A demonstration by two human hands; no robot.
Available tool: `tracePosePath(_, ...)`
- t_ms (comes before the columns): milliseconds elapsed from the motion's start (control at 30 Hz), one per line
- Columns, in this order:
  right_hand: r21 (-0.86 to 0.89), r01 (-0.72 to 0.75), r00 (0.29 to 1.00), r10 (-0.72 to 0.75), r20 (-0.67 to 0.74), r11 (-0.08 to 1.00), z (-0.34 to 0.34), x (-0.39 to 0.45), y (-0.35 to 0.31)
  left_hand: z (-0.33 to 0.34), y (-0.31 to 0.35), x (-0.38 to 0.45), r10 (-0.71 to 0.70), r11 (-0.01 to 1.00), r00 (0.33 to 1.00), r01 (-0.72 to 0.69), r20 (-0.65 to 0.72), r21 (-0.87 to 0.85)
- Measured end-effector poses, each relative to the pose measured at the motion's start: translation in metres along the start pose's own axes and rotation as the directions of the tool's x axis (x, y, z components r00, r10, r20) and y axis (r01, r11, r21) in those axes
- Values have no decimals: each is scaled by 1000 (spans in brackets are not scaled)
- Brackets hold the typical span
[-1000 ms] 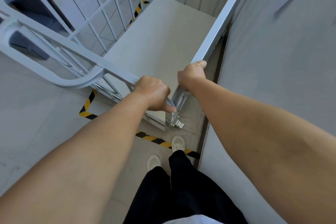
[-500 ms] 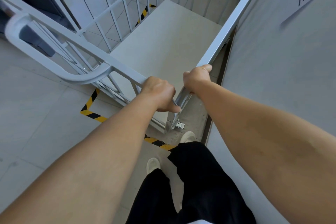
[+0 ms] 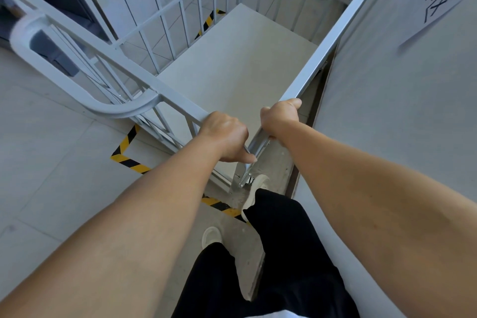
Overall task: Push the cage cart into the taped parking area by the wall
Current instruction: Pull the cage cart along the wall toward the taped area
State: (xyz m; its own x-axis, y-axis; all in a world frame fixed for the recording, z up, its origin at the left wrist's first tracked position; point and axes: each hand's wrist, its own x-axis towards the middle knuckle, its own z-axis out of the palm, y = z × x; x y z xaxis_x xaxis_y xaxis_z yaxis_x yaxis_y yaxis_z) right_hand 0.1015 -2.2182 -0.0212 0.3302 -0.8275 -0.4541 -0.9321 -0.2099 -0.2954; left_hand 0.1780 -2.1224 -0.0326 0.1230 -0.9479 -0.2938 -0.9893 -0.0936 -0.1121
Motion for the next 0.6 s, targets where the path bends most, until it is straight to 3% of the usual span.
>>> tracePosePath(67, -360, 122, 992, -100, 78, 925, -2, -2, 0, 0, 0, 0, 10, 1000, 1000, -10, -9, 6)
tracePosePath(133, -511, 157, 988, -136, 78, 845, -9, -8, -3, 0, 1, -1, 17, 1000, 1000, -17, -17, 8)
tracePosePath(200, -525, 149, 989, -114, 98, 838, -6, -3, 4, 1, 2, 0, 26, 1000, 999, -26, -30, 3)
tracePosePath(333, -764, 299, 950, -256, 181, 572, -7, -6, 4, 2, 1, 0, 35, 999, 998, -35, -51, 6)
tracePosePath(433, -803, 270, 958, -234, 167, 531, -6, -4, 3, 1, 1, 1, 39, 999, 998, -39, -53, 5)
tracePosePath(500, -853, 266, 959, -212, 188, 448, -8, -7, 1, 1, 1, 1, 39, 999, 998, -39, -46, 3)
tracePosePath(600, -831, 324, 938, -268, 220, 453, -8, -3, 3, 2, 2, 2, 36, 999, 999, -35, -34, 9)
